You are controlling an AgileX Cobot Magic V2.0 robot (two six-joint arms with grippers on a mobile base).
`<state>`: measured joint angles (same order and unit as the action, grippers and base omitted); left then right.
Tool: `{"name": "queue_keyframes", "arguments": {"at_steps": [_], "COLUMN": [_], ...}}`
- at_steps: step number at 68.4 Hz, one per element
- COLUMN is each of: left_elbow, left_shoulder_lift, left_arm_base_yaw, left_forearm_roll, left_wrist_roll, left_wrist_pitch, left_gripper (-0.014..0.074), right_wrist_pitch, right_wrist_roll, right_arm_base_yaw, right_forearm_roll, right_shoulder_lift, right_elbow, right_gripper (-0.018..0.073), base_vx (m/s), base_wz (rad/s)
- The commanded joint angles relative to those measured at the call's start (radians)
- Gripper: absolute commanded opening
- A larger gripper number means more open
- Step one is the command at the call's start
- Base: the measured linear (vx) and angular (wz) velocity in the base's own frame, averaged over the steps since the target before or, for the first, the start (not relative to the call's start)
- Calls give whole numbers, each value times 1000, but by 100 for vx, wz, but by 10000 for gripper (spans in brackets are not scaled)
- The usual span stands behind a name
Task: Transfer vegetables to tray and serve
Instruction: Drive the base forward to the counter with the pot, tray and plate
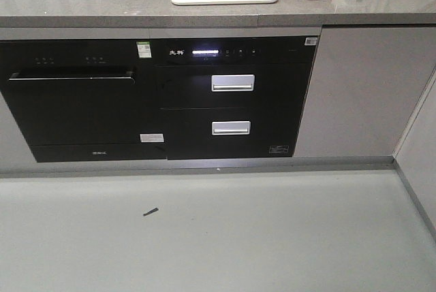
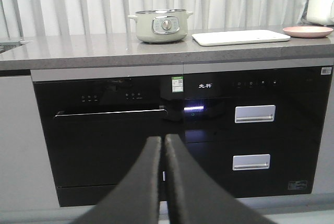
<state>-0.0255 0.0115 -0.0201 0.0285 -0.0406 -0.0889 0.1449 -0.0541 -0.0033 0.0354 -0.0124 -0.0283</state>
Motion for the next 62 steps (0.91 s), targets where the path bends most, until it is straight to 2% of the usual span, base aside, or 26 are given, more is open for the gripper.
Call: {"name": "queue_keyframes", "arguments": {"at_steps": [1,62], "left_elbow": [-20,-20], "left_shoulder_lift": [14,14], "left_arm_base_yaw": [8,8], "left_forearm_roll": [-1,-1], "left_wrist_roll": [-8,-8], "left_wrist_pitch": [71,71], "left_gripper": [3,3], "right_wrist_pitch": [-73,-74], "right_wrist_roll": [0,0], "right_arm_base_yaw": [2,2], "right_forearm_roll": [4,4], "right_shoulder_lift": [-8,-8], "right_elbow": [-16,-16], "right_gripper": [-8,-8], "base_vx": [17,18], "base_wz": [-4,-4]}}
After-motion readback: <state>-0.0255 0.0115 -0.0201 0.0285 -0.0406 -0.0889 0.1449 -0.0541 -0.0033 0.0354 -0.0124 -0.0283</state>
